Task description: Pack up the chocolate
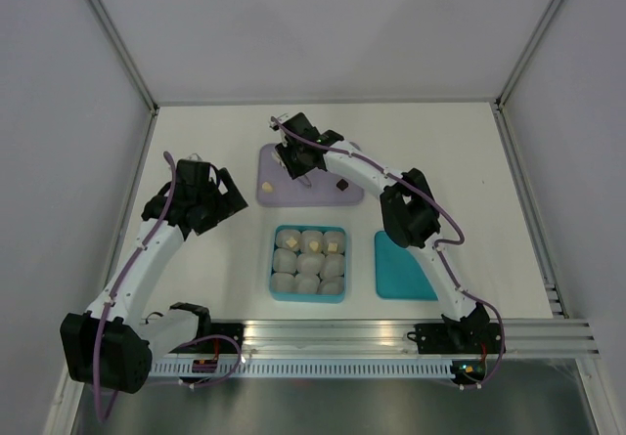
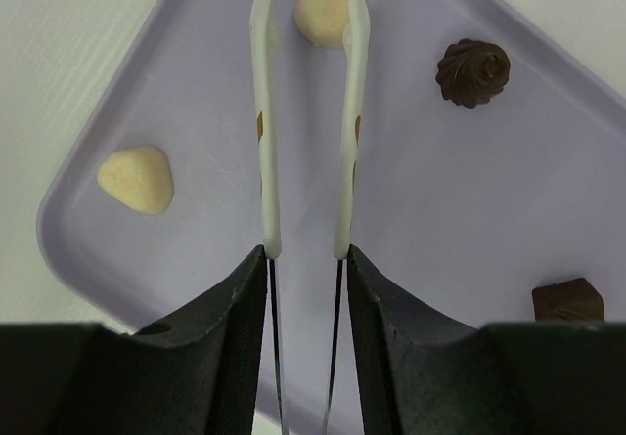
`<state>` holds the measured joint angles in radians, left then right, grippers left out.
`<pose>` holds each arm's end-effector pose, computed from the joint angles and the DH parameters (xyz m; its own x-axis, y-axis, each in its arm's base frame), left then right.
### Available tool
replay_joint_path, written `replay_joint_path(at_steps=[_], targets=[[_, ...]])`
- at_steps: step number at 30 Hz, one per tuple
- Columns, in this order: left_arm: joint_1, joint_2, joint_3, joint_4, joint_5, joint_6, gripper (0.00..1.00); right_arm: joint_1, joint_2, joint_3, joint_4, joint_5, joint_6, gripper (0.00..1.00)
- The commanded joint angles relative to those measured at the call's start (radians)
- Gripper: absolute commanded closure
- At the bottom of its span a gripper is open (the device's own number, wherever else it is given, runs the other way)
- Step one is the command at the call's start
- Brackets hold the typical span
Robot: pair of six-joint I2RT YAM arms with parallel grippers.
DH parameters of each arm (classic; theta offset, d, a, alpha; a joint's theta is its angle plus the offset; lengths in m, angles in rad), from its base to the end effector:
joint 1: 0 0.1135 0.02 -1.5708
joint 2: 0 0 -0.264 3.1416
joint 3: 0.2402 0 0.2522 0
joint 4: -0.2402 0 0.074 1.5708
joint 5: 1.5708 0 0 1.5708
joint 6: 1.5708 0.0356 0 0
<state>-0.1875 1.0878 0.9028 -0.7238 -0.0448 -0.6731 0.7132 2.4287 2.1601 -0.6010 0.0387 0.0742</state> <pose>0.2131 -0.0388 0.2748 -0.7052 -0.5001 -0.5026 -0.3586 0.8631 -0.3556 0.4112 0.3539 0.1953 -0.6233 -0.4413 -0.6456 -0.5903 0.8070 0.0183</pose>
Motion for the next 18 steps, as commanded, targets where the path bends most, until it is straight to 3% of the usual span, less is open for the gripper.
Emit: replay_joint_path(at_steps=[1,18], targets=[[-0.003,0.004,0.041,0.012,-0.021,0.004,0.0,-0.009,0.021,0.053,0.035,-0.005,-0.002,0.57],[-0.003,0.007,0.042,0.014,-0.036,-0.002,0.0,-0.026,0.069,0.087,0.033,-0.057,-0.007,0.53]])
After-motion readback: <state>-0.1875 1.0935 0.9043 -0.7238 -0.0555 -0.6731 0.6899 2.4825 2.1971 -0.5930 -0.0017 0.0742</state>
